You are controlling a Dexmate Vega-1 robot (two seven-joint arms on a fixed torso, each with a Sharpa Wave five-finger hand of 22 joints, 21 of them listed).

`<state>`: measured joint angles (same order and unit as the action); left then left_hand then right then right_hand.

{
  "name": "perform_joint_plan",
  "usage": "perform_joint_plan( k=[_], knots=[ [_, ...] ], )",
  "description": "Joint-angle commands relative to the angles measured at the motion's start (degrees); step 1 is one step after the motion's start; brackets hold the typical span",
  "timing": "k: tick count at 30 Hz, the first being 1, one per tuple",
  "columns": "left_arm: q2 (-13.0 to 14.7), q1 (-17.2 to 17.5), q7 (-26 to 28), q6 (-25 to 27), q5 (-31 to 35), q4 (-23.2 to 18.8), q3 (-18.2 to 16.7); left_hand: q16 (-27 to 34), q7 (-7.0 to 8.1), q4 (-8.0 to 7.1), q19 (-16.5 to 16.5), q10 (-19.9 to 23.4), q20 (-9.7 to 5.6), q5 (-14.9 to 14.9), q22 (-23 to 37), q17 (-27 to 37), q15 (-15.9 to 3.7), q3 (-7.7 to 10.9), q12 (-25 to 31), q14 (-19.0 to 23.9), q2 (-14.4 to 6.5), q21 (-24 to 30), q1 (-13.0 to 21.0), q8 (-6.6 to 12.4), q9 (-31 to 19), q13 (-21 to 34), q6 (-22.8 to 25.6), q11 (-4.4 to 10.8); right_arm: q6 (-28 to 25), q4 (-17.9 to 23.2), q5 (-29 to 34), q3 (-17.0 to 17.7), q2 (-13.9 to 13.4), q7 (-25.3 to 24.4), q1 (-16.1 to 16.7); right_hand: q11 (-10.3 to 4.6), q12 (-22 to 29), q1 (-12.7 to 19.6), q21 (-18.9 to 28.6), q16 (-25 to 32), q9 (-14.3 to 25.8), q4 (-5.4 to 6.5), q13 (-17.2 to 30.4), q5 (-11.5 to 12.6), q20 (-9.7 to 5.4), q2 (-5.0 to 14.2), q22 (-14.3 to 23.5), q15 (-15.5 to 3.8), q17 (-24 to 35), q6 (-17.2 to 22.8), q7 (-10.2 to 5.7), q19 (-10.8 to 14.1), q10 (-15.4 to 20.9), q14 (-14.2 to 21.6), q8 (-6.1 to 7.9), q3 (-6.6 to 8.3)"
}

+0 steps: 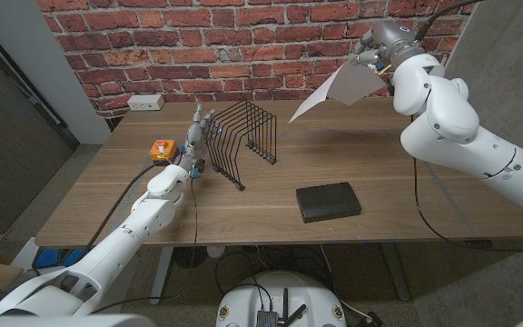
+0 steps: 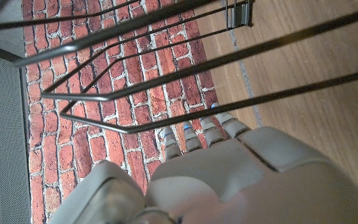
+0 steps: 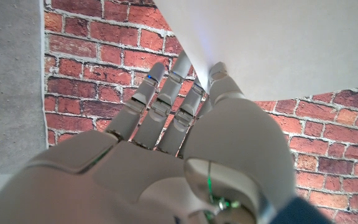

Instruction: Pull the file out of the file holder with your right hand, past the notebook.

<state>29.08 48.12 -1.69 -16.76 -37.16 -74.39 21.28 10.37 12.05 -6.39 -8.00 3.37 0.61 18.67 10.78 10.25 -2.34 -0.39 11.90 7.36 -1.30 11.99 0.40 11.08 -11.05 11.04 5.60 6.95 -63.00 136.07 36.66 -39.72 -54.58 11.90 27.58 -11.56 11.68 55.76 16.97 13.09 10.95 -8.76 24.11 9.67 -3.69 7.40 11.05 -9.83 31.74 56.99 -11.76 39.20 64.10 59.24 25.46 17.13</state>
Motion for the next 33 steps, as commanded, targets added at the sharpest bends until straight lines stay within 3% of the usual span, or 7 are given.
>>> perform_joint_plan(
  k=[1, 29, 33],
  knots=[
    [0.04, -0.03, -0.03, 0.04, -0.02, 0.02, -0.03, 0.34, 0.52, -0.19, -0.36, 0.07, 0.07, 0.35, 0.28, 0.14, -0.12, 0.16, 0.38, 0.39, -0.41, 0.4, 0.0, 0.35, -0.28, 0.32, -0.01, 0.31, -6.05, -1.58, 2.31, -4.6, -0.66, 0.67, -2.14, -0.14, 0.14, -0.64, 0.18, -0.33, 0.18, -0.05, 0.12, 0.39, -7.96, -0.17, 0.12, -3.57, 0.07, 0.28, -0.01, 0.28, 0.22, -0.47, -0.04, 0.41],
    [-0.04, -0.05, -0.08, -0.08, 0.01, 0.18, 0.01, 0.36, 0.52, -0.19, -0.36, 0.09, 0.07, 0.35, 0.28, 0.14, -0.06, 0.17, 0.39, 0.41, -0.41, 0.4, 0.01, 0.34, -0.28, 0.31, -0.03, 0.3, -7.13, -8.12, -1.63, -10.23, 0.77, -3.02, -4.23, -0.1, 0.17, -1.82, 0.27, -0.39, 0.17, 0.15, 0.07, 0.37, -7.98, -0.41, 0.1, -3.55, -0.08, 0.46, -0.06, 0.42, 0.2, -0.92, -0.24, 0.31],
    [-0.05, -0.05, -0.08, -0.11, 0.02, 0.2, 0.01, 0.35, 0.52, -0.19, -0.37, 0.15, 0.08, 0.35, 0.28, 0.14, -0.05, 0.18, 0.41, 0.39, -0.41, 0.4, 0.01, 0.34, -0.28, 0.32, -0.04, 0.28, -5.84, -9.14, -2.99, -9.27, 1.36, -4.91, -3.04, -0.11, 0.19, -2.04, 0.29, -0.39, 0.16, 0.19, 0.08, 0.38, -7.98, -0.39, 0.1, -3.51, -0.13, 0.47, -0.02, 0.47, 0.22, -0.93, -0.27, 0.34]
  ],
)
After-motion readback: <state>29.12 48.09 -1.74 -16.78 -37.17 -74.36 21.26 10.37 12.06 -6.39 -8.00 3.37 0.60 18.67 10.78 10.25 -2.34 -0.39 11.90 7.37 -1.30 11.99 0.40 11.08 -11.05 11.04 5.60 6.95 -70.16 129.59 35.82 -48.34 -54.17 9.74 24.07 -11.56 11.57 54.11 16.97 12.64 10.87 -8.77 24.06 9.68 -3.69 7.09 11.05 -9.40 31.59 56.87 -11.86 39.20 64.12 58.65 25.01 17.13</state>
